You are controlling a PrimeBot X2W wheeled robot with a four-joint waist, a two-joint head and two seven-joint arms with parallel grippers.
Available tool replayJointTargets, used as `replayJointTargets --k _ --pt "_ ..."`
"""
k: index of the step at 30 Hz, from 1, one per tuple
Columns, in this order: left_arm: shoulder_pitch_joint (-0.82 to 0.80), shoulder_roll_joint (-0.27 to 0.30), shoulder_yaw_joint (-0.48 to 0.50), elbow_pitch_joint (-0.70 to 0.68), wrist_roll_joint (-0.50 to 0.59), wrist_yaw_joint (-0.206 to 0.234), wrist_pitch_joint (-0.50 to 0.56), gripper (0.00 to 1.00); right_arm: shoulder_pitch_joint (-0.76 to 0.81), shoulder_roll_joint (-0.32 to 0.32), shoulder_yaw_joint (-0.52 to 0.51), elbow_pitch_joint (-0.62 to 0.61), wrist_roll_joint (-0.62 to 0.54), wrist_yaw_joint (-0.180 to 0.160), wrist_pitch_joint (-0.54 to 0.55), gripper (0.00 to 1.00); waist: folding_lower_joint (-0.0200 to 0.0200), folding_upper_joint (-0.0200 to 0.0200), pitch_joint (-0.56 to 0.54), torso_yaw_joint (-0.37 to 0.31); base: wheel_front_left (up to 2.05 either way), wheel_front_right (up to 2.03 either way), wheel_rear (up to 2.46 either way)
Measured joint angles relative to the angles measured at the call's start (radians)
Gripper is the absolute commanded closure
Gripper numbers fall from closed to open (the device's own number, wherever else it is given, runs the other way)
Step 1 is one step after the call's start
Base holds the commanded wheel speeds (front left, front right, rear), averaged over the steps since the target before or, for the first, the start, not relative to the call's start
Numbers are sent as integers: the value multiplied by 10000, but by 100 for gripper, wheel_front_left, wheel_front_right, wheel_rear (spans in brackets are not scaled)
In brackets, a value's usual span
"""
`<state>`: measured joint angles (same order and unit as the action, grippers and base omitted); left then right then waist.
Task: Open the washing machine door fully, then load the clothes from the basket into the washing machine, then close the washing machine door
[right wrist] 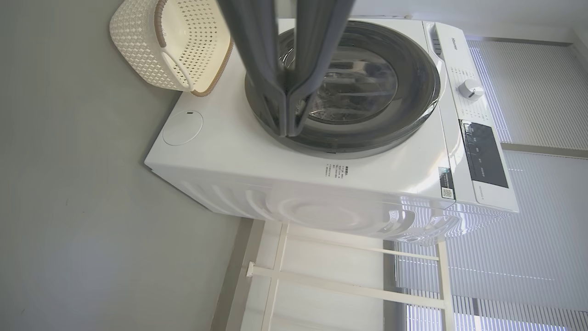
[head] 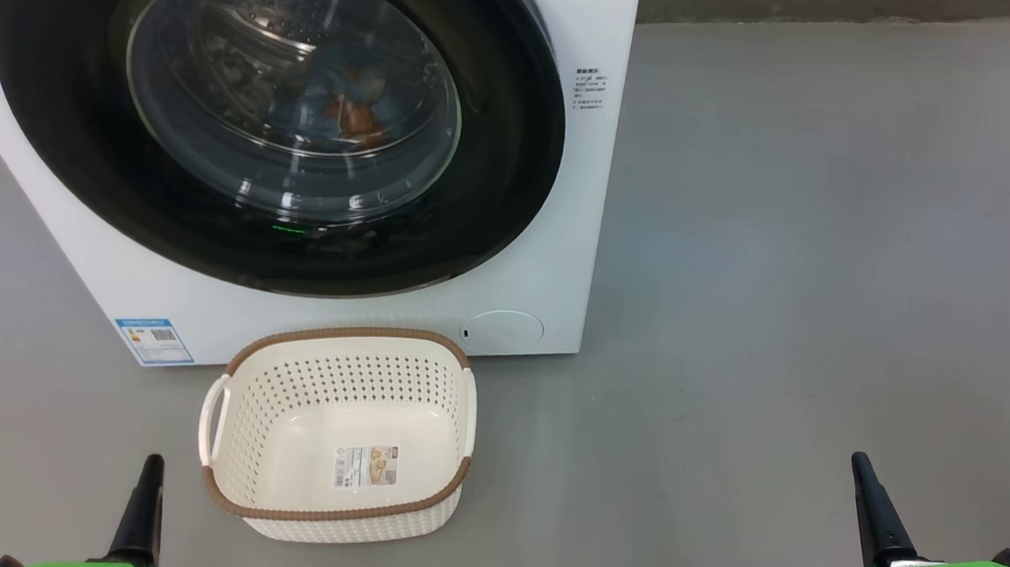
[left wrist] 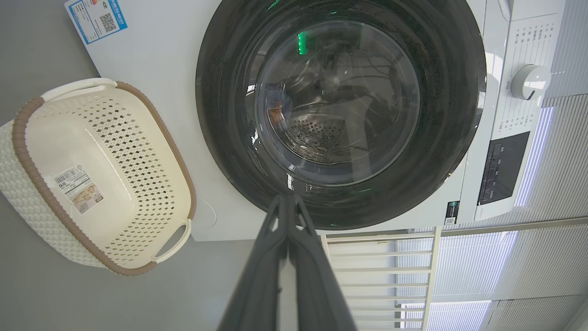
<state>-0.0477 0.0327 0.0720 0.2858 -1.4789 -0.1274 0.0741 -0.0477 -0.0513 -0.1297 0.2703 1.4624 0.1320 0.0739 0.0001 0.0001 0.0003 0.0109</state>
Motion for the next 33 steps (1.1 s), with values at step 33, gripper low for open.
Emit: replayJointTargets --k 33 --pt "-221 -2 81 -132 -1262 0 362 100 -206 48 -82 0 1421 -2 316 100 0 0 28 -110 0 0 0"
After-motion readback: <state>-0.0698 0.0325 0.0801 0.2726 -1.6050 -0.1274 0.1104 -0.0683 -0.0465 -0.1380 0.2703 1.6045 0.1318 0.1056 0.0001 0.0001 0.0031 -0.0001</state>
